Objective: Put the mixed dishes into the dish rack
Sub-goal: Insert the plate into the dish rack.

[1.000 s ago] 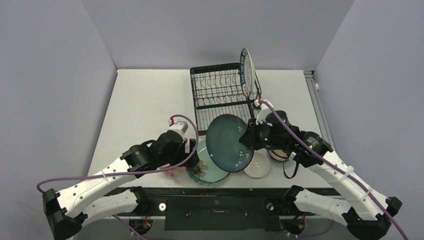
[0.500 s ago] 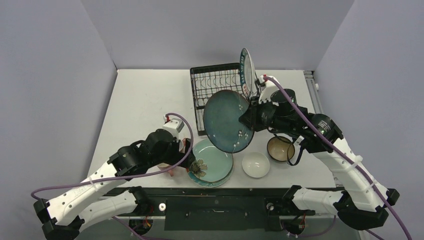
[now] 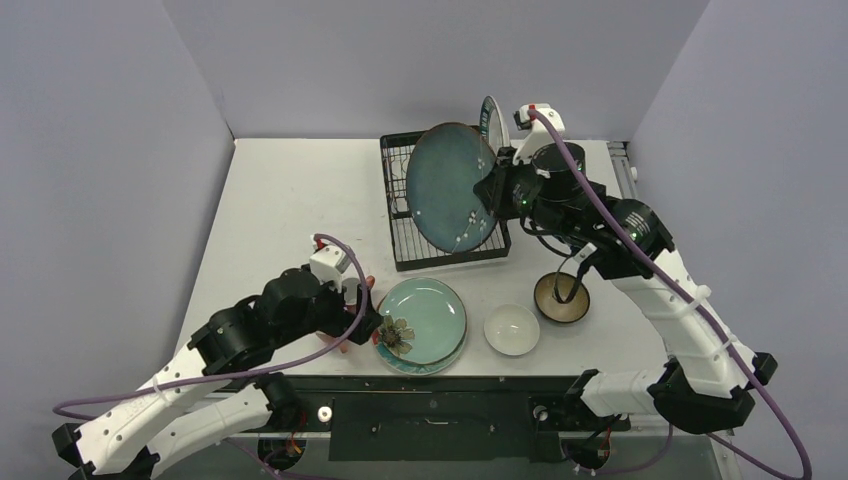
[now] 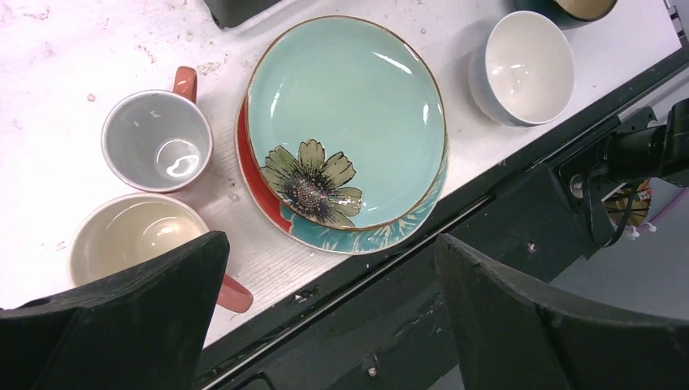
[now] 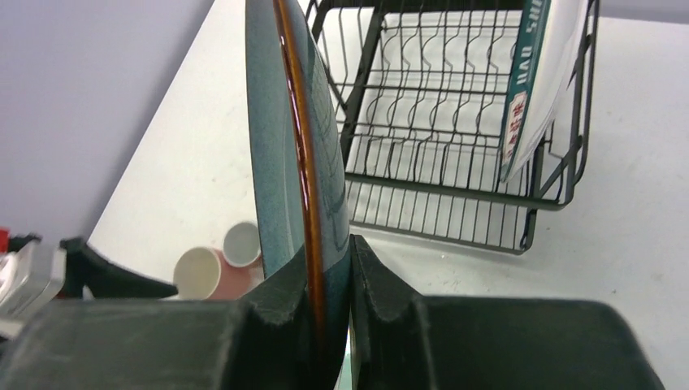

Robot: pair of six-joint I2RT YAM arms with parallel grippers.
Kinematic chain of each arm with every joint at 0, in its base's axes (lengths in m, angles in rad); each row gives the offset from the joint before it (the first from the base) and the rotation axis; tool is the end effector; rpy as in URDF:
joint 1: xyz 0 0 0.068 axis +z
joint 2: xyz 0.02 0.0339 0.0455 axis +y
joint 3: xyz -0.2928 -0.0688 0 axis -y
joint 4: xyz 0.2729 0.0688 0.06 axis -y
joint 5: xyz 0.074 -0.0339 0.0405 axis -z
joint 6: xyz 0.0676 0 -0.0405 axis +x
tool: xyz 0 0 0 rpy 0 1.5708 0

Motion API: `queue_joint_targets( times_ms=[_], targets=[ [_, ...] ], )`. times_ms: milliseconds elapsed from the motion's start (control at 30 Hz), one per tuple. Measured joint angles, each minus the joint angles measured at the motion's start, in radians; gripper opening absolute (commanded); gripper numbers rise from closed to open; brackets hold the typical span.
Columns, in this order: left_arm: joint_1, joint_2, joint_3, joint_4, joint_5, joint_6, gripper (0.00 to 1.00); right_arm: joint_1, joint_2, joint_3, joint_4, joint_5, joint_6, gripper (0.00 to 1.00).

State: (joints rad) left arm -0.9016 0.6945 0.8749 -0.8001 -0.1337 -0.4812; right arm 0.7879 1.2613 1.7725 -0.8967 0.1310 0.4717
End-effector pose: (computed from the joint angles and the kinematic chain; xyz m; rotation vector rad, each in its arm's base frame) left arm 0.1110 -0.1258 0.3270 0.3944 2.2214 -0.6241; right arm 0.1968 0.1853 0.5252 -0.2296 2.0060 0.6931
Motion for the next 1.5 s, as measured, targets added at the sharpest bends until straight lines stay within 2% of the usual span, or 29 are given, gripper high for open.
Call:
queue_joint_targets(
  times_ms=[500,1100,1500],
  targets=[
    [0.0,-0.067,-0.1,0.066,0.01,0.021,0.96,0.039,0.128,0.044,0.134,0.282,-0.102,0.0],
    [0.0,-0.07,-0.101,0.088,-0.011,0.021,0.96,0.051,0.208,0.055,0.305,0.467,-0.309,0.0],
    [0.0,-0.063,-0.101,0.088,-0.02,0.021,0.96,0.051,0.225,0.055,0.351,0.558,-0.399,0.0]
  ],
)
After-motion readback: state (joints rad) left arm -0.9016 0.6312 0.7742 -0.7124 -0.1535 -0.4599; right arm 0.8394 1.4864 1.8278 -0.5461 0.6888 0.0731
